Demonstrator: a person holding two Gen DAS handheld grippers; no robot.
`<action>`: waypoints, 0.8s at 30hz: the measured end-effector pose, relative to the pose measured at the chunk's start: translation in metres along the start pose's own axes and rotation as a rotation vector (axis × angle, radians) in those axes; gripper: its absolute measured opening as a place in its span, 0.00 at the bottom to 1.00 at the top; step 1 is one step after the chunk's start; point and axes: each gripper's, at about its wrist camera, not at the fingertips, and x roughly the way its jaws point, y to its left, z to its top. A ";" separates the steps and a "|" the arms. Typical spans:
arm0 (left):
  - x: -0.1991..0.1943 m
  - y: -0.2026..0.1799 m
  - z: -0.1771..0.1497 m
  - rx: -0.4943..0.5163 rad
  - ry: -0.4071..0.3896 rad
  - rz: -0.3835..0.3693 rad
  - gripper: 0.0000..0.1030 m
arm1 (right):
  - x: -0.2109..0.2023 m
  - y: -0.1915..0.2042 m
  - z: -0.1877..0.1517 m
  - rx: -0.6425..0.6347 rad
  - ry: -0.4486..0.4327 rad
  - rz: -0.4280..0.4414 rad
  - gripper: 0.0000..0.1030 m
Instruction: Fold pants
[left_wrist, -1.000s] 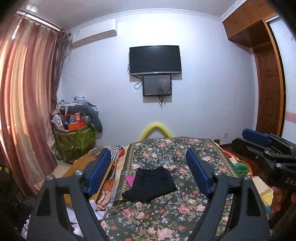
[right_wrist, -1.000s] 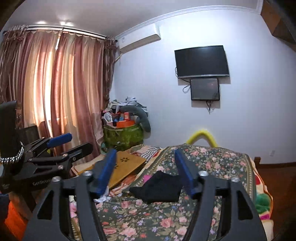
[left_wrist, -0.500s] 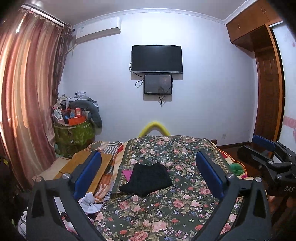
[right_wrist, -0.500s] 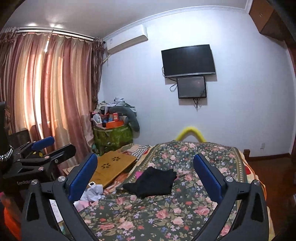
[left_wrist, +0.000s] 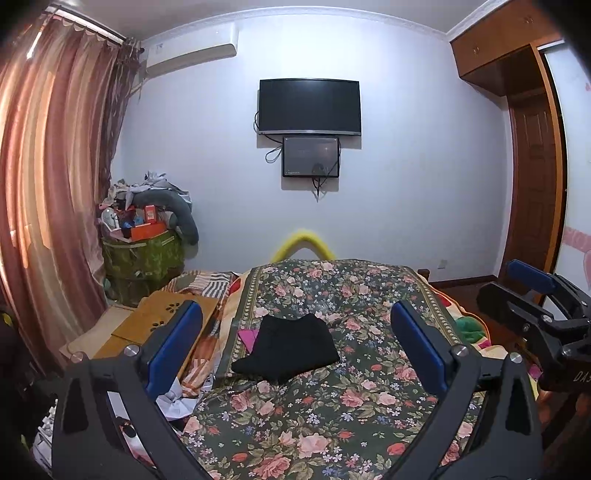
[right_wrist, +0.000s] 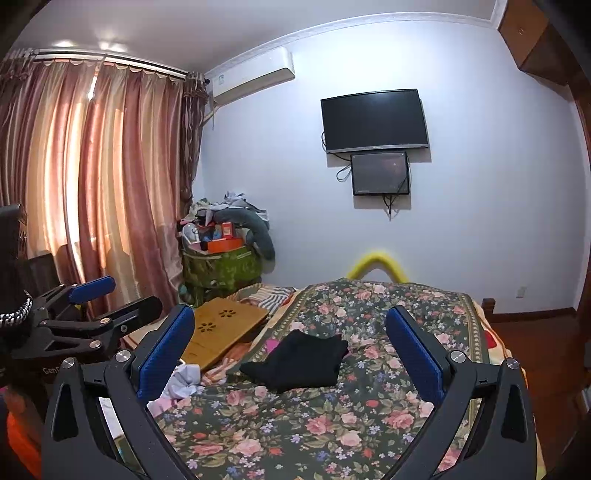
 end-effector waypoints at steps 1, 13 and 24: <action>0.000 0.000 -0.001 0.000 0.001 0.001 1.00 | 0.000 -0.001 0.001 0.002 0.003 -0.002 1.00; 0.007 0.001 0.000 -0.016 0.019 -0.007 1.00 | -0.001 -0.004 0.002 0.002 0.011 -0.016 1.00; 0.012 0.001 -0.002 -0.018 0.027 -0.019 1.00 | -0.003 -0.008 0.006 0.009 0.013 -0.027 1.00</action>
